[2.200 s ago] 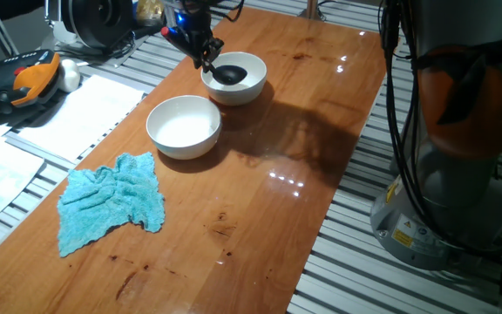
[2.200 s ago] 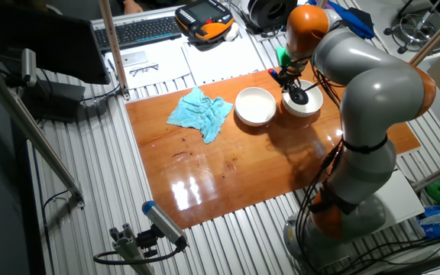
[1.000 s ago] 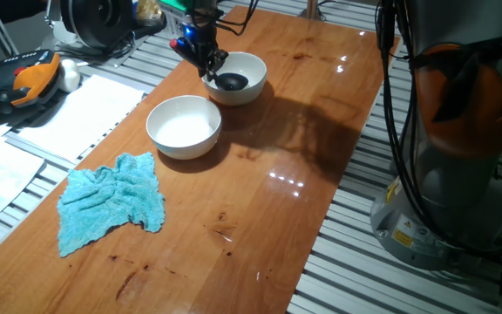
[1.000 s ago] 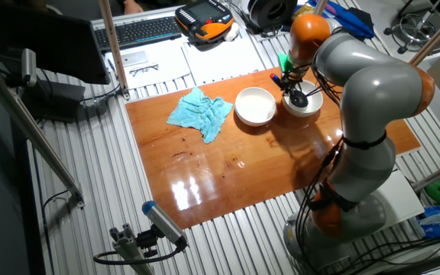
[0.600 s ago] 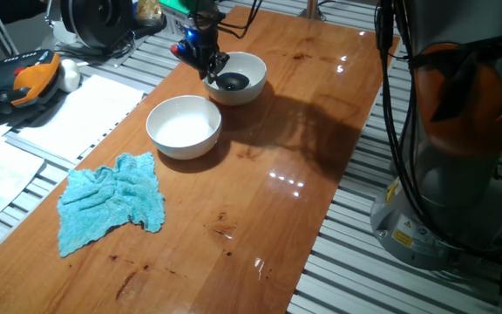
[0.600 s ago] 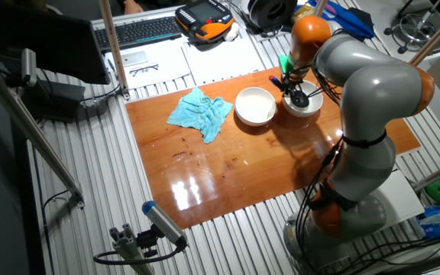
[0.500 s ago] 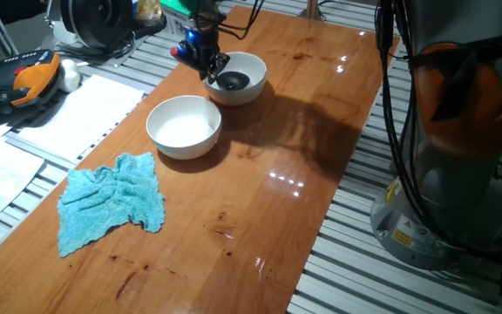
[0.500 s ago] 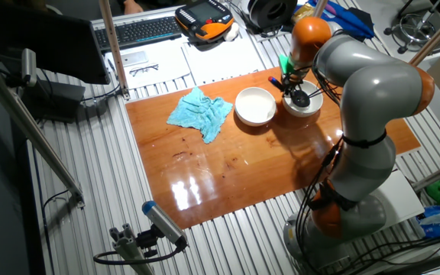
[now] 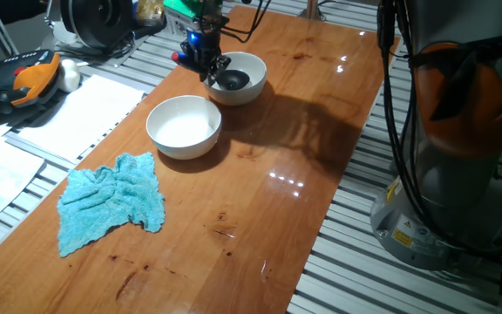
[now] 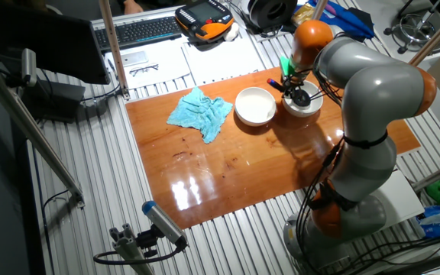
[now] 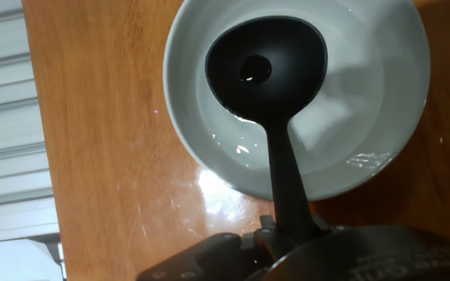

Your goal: Scoop water with a large spoon from one bowl to another

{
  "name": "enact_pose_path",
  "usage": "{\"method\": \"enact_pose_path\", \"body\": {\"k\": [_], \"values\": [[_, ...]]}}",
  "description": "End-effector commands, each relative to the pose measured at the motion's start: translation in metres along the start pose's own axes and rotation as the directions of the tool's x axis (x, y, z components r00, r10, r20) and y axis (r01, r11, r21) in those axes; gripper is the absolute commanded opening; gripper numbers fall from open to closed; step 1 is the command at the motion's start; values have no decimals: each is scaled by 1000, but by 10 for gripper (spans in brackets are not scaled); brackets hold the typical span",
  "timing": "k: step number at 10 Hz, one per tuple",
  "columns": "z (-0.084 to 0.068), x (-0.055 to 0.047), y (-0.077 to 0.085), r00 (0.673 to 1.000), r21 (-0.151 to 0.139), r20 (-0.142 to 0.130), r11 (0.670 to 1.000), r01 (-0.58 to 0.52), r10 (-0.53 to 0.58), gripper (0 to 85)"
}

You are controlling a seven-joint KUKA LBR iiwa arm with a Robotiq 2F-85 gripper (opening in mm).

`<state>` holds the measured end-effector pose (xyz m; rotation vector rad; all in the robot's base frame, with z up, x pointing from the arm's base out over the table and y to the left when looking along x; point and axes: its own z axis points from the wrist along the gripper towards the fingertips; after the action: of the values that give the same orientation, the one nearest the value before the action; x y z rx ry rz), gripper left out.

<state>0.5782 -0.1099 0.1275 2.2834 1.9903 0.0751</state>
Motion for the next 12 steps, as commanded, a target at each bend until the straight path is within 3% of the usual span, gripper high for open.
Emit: {"method": "enact_pose_path", "body": {"k": [1,7,12], "values": [[2,1,0,1000,0,0,1000,-1,1,0],[15,3,4,1000,-13,3,1000,6,-6,0],[16,5,4,1000,-25,1,1000,10,-10,0]]}}
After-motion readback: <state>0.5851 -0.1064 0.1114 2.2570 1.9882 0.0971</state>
